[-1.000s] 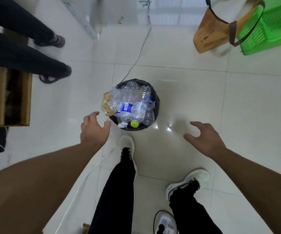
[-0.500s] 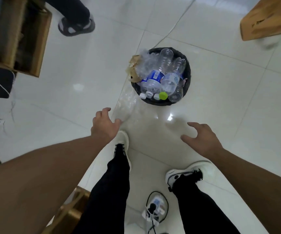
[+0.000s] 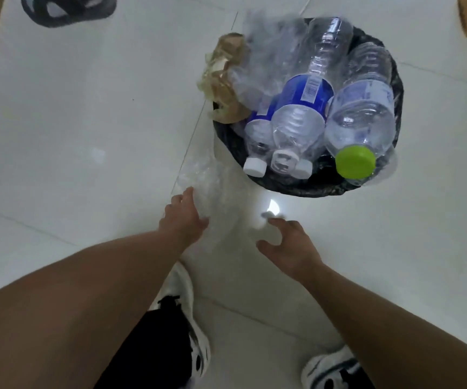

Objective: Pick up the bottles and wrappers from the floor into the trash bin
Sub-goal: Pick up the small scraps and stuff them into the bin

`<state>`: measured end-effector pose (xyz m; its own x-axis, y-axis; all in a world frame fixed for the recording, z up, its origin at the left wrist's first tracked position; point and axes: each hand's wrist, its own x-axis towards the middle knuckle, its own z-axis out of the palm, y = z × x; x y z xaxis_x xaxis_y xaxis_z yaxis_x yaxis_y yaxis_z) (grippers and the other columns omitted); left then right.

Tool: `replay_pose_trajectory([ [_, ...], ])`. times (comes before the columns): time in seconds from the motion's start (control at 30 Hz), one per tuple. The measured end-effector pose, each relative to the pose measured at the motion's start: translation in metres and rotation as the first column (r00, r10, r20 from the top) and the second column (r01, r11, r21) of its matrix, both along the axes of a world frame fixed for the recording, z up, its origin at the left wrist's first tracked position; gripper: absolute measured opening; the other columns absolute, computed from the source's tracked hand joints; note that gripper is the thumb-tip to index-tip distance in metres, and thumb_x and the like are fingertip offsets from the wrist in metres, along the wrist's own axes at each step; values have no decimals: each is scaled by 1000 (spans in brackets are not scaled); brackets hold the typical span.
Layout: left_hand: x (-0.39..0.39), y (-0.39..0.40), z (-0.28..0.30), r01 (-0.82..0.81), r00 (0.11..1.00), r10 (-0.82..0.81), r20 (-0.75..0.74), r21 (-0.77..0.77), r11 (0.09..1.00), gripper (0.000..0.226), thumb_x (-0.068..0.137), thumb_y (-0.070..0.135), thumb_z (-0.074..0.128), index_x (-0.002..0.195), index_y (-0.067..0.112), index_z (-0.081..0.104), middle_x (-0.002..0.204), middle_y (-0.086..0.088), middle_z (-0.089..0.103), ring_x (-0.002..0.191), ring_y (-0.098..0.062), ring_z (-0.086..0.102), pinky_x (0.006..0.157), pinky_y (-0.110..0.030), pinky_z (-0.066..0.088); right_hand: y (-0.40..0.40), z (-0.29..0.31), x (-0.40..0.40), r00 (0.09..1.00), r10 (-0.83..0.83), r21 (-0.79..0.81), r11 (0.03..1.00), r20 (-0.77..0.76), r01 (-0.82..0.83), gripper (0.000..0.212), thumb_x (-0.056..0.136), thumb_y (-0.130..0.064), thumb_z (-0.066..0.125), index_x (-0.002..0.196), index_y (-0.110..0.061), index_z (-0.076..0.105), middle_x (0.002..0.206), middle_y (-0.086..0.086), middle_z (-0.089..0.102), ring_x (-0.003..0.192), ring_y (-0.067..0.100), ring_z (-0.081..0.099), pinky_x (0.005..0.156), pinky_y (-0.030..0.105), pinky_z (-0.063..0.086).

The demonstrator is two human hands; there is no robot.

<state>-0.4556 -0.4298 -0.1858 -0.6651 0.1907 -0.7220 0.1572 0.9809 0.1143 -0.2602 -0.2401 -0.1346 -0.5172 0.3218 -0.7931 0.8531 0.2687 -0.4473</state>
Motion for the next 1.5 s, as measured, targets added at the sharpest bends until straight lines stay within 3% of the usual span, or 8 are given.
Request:
replay_pose_trajectory([
  [0.13, 1, 4, -39, 11, 998, -10, -63, 18, 1000, 61, 96, 31, 66, 150, 29, 37, 141, -11, 55, 125, -39, 59, 104, -55, 51, 18, -43, -4, 998, 59, 44, 997, 7, -59, 76, 88, -55, 71, 158, -41, 46, 162, 2, 42, 146, 24, 48, 117, 36, 42],
  [0.23, 2, 7, -12, 103, 988, -102, -118, 1, 995, 47, 100, 24, 54, 146, 30, 49, 137, -5, 61, 124, -31, 59, 104, -49, 48, 29, -25, 6, 999, 19, 72, 997, 48, -23, 74, 87, -58, 68, 156, -41, 48, 152, 3, 48, 139, 26, 54, 110, 37, 47],
  [0.67, -28, -20, 286, 108, 942, -32, -335, 213, 971, 22, 99, 18, 60, 116, 22, 73, 105, -5, 58, 91, -34, 65, 83, -44, 55, 62, 242, 41, 998, -33, 76, 997, 47, 29, 69, 89, -50, 73, 152, -31, 54, 147, 4, 51, 135, 26, 56, 110, 38, 47],
  [0.93, -28, 39, 398, 25, 905, 137, -403, 371, 928, 16, 102, 25, 58, 112, 29, 70, 104, 1, 56, 84, -17, 59, 83, -30, 45, 125, 343, 45, 999, -10, 109, 994, -35, 14, 67, 91, -49, 73, 153, -32, 54, 148, 4, 49, 134, 25, 56, 107, 35, 47],
  [1.07, -12, 90, 413, 44, 914, 133, -383, 420, 906, 17, 101, 25, 59, 112, 32, 70, 106, 3, 55, 81, -8, 55, 82, -23, 41, 151, 369, 40, 996, -17, 108, 994, -90, 27, 67, 91, -49, 73, 153, -33, 53, 150, 1, 48, 133, 23, 55, 100, 33, 47],
  [1.2, -4, 142, 400, 43, 953, 90, -290, 421, 906, 26, 100, 22, 59, 122, 27, 71, 120, 0, 55, 95, -21, 65, 95, -33, 51, 174, 372, 21, 986, 20, 156, 988, -168, 6, 69, 91, -49, 73, 155, -37, 50, 151, 0, 48, 132, 23, 55, 97, 33, 46],
  [1.33, -11, 180, 364, 194, 954, -99, -284, 329, 924, 36, 101, 27, 56, 135, 26, 67, 135, -6, 56, 117, -30, 59, 101, -44, 50, 183, 347, -12, 973, 77, 236, 971, -219, -24, 72, 93, -56, 68, 159, -38, 45, 155, -3, 46, 137, 23, 51, 105, 40, 50],
  [1.5, -35, 202, 303, 482, 852, -401, -338, 201, 853, 48, 101, 34, 57, 149, 28, 55, 155, -9, 48, 136, -34, 46, 109, -48, 42, 180, 290, -61, 952, 247, 379, 911, -182, -164, 60, 103, -61, 47, 160, -45, 38, 174, -2, 26, 151, 30, 32, 114, 52, 41],
])
